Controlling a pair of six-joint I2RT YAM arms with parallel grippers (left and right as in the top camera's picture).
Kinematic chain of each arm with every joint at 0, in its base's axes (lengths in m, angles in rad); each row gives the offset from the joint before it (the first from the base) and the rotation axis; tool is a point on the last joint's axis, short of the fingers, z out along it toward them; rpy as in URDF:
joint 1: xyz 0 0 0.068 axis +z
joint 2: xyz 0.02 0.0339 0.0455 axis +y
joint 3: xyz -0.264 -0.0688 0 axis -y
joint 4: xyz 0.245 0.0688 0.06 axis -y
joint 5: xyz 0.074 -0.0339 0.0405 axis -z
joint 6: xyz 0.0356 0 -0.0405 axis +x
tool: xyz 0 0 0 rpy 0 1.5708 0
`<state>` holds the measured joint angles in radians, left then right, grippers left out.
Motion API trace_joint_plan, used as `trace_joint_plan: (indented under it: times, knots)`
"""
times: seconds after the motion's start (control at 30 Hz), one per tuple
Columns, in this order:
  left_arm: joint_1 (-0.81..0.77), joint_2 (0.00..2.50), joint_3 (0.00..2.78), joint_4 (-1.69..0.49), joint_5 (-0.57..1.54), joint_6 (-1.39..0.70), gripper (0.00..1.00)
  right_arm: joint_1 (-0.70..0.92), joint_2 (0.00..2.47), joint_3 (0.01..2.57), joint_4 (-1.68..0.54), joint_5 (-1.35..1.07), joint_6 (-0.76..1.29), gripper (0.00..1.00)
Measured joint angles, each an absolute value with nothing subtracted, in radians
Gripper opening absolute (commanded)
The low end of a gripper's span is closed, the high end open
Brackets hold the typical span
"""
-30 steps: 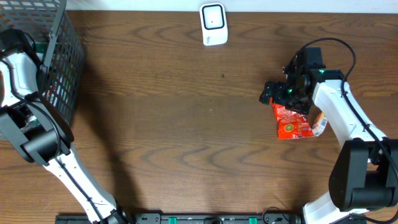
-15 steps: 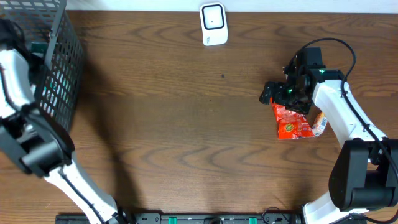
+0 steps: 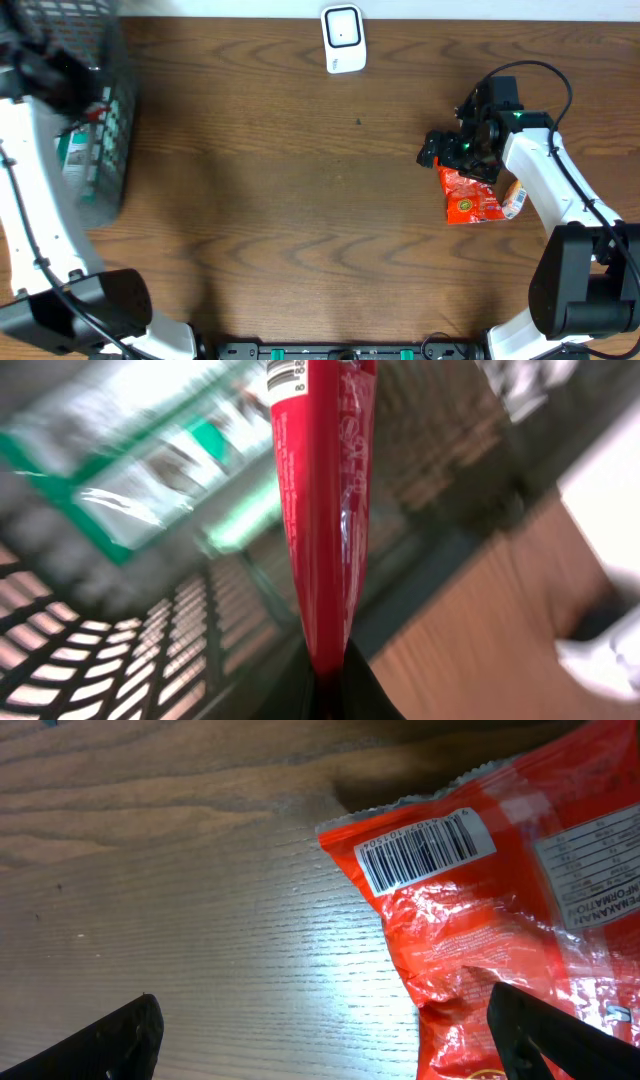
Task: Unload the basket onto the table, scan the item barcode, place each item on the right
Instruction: 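Reach the left gripper into the basket and grasp a thin red snack stick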
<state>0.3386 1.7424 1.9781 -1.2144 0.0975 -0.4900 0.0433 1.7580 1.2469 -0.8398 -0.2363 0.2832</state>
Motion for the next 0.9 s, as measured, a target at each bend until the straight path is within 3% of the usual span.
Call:
trace_joint_plan:
  times: [0.2, 0.33, 0.6, 0.9]
  knots:
    - [0.009, 1.747, 1.885, -1.198, 0.185, -0.454, 0.07, 0.043, 1.758, 1.247, -0.84, -0.237, 0.285, 0.99]
    - [-0.152, 1.761, 1.846, -1.198, 0.062, -0.467, 0.07, 0.043, 1.758, 1.247, -0.84, -0.236, 0.285, 0.99]
    - [-0.111, 1.76, 1.843, -1.206, -0.123, -0.465, 0.07, 0.043, 1.758, 1.247, -0.84, -0.236, 0.286, 0.99]
    - [-0.095, 1.751, 1.843, -1.427, -0.161, -0.432, 0.07, 0.043, 1.758, 1.247, -0.84, -0.236, 0.286, 0.99]
